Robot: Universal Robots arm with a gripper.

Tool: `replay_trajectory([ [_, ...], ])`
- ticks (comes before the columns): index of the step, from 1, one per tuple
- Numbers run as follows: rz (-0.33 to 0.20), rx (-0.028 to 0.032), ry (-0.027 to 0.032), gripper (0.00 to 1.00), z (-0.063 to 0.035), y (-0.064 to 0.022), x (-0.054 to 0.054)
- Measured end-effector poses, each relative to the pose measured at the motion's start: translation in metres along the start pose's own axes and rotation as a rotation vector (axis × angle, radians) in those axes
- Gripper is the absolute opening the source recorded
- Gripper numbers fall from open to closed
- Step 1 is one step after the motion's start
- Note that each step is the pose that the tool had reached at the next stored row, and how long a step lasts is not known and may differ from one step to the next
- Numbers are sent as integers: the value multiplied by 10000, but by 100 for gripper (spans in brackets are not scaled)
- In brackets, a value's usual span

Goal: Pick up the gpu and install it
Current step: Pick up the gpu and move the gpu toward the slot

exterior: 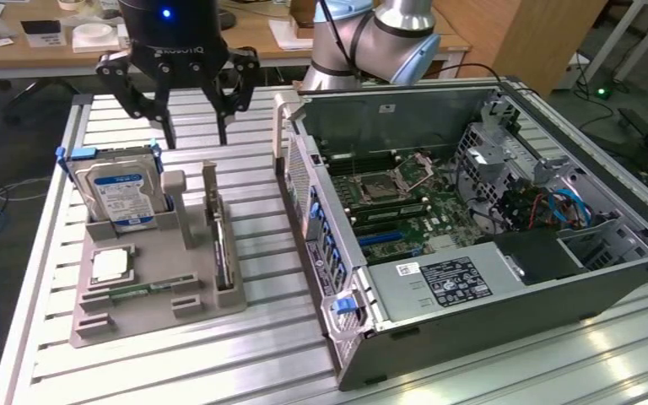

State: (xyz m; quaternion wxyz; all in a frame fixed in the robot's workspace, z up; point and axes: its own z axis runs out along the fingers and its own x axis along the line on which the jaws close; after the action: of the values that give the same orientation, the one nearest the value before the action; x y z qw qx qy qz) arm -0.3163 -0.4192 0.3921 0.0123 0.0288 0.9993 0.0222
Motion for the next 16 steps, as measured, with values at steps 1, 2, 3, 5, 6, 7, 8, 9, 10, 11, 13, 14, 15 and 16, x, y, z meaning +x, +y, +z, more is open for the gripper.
replay_trajectory([
  [1,2,-1,-1,64,1,-2,1],
  [2,2,-3,-4,64,5,-3,4],
  [3,-11,0,-2,71,18,-4,6],
  [5,-139,-3,4,71,54,-6,10],
  [6,-231,-6,8,71,70,-7,14],
  [7,-333,-9,12,71,86,-7,15],
  [8,-458,-12,18,71,102,-8,16],
  [9,-601,-15,25,71,119,-8,16],
  [10,-718,-17,29,71,137,-9,17],
  [11,-801,-19,33,71,155,-11,18],
  [13,-876,-21,37,71,191,-18,18],
  [14,-904,-22,38,71,210,-24,17],
  [15,-924,-22,40,71,225,-30,18],
  [16,-944,-22,40,71,239,-36,18],
])
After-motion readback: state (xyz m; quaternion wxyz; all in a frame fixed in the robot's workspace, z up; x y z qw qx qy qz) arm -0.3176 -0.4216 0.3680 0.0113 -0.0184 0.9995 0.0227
